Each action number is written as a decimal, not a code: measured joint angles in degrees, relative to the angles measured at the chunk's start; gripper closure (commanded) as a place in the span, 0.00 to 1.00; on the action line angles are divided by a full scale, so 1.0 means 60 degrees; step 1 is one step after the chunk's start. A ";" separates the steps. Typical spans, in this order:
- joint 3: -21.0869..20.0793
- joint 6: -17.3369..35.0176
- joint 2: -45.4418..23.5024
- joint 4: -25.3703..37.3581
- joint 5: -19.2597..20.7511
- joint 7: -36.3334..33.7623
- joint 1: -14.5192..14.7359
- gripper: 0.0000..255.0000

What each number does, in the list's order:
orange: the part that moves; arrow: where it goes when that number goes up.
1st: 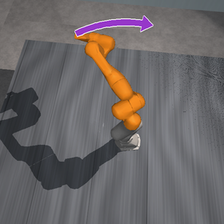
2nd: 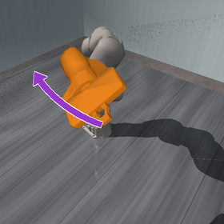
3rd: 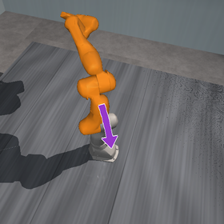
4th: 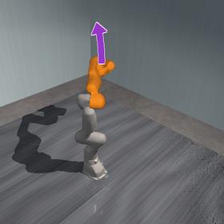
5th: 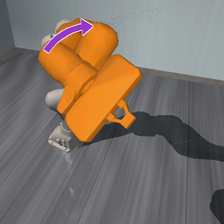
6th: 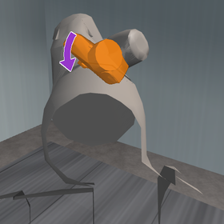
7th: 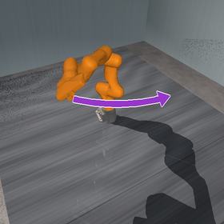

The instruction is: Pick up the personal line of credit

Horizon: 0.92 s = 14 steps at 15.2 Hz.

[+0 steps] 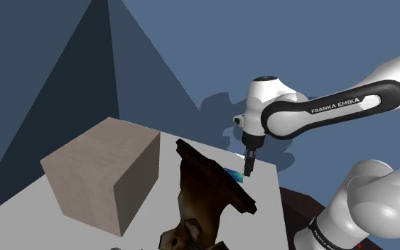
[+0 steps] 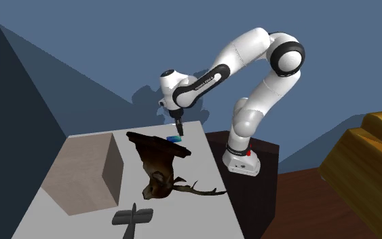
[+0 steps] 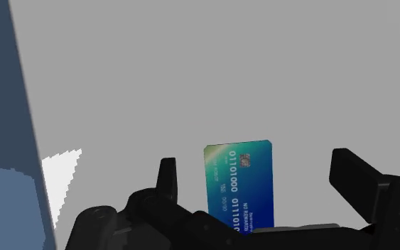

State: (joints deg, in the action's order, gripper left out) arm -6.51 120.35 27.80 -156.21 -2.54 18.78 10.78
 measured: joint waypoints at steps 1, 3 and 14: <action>-0.0039 0.0204 -0.0139 -0.0091 0.0003 0.0020 0.0034 0.00; -0.0088 0.0605 -0.0385 -0.0262 0.0002 0.0019 0.0063 0.00; -0.0125 0.1563 -0.1016 -0.0554 0.0050 -0.0007 0.0025 1.00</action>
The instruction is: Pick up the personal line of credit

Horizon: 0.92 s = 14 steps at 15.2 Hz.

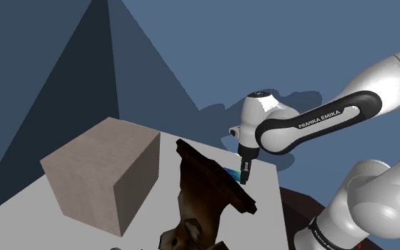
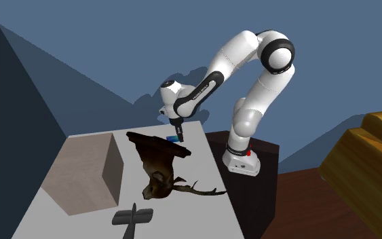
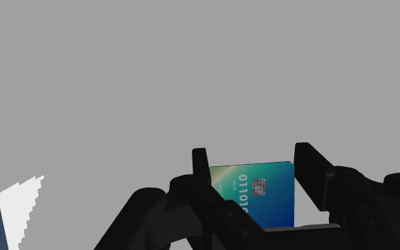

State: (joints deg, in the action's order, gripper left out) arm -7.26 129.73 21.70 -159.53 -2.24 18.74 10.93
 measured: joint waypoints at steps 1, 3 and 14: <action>0.0000 0.0003 0.0002 -0.0003 0.0000 0.0000 0.0000 1.00; -0.0001 0.0009 0.0006 -0.0008 -0.0001 -0.0004 0.0001 1.00; 0.0068 -0.1315 0.0831 0.0458 -0.0036 0.0065 0.0041 1.00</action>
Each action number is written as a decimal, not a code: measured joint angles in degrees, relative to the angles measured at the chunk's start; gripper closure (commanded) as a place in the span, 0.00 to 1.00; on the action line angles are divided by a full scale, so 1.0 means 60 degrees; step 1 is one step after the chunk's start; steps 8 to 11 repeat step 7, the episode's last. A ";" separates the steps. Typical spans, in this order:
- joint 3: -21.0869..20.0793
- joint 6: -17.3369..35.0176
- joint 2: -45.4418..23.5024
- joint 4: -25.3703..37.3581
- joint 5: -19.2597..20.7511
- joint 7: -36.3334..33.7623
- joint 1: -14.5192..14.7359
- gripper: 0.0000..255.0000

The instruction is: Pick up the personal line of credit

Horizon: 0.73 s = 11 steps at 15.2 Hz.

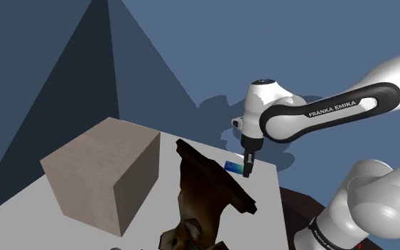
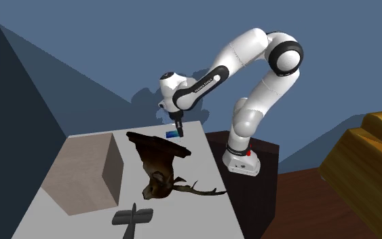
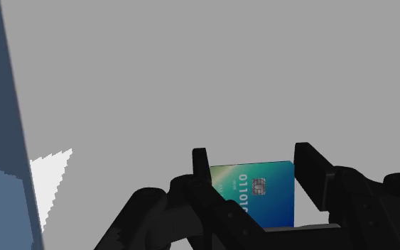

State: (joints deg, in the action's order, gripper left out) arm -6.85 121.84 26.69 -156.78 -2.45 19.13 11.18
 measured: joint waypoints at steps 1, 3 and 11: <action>0.0004 -0.0157 0.0101 0.0055 -0.0006 0.0000 0.0007 1.00; 0.0039 -0.0491 0.0301 0.0190 0.0006 0.0032 -0.0002 1.00; 0.0046 -0.1046 0.0511 0.0534 0.0000 0.0021 0.0014 1.00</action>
